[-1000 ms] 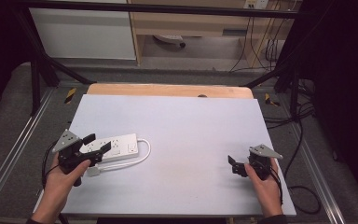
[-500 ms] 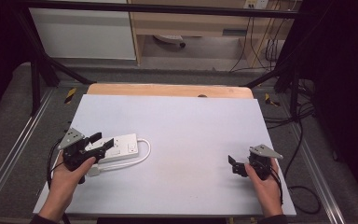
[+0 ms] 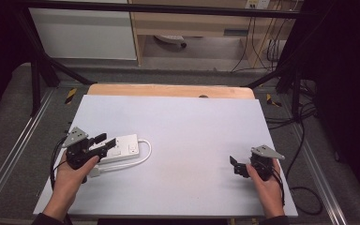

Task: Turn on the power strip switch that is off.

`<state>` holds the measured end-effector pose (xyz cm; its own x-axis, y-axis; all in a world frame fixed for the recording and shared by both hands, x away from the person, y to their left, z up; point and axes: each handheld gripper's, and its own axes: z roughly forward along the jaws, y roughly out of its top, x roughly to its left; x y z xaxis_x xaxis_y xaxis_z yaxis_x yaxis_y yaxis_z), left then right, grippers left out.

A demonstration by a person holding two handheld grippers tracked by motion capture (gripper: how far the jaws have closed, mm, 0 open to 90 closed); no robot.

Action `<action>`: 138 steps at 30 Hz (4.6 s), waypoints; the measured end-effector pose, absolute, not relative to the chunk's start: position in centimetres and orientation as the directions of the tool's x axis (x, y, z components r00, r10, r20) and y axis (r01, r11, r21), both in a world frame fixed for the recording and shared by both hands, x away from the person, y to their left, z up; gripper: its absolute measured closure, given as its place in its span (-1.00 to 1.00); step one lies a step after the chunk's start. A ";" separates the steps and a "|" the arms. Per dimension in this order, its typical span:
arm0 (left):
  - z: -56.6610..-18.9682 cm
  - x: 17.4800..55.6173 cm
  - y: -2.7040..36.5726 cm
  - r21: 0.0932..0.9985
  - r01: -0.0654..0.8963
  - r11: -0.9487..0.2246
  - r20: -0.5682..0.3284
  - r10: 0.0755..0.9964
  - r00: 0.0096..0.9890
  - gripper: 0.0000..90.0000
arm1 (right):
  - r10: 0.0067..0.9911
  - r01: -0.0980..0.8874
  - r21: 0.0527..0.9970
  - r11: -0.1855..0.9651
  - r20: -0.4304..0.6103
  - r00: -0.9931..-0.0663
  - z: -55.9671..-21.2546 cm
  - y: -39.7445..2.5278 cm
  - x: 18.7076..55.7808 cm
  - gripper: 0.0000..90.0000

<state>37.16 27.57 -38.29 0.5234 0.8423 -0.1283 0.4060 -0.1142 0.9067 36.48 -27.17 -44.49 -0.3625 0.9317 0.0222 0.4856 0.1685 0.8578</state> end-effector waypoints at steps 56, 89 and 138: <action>-41.0 38.8 27.6 0.857 0.483 -0.181 -0.136 0.825 0.549 0.96 | 0.932 0.486 0.859 0.162 0.029 -0.361 -44.3 -27.2 36.5 -0.92; -42.6 39.6 26.4 0.775 0.578 -0.255 -0.138 0.824 0.549 1.00 | 0.931 0.489 0.856 0.171 0.022 -0.365 -44.3 -27.1 36.6 -0.92; -42.9 40.0 25.6 0.756 0.589 -0.287 -0.105 0.834 0.541 1.00 | 0.930 0.490 0.854 0.176 0.019 -0.366 -44.3 -27.1 36.6 -0.92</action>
<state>40.04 25.58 -42.88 0.5414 0.8343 -0.1045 0.5887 -0.2874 0.7555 36.56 -27.11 -44.35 -0.3663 0.9303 0.0190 0.4904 0.1756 0.8536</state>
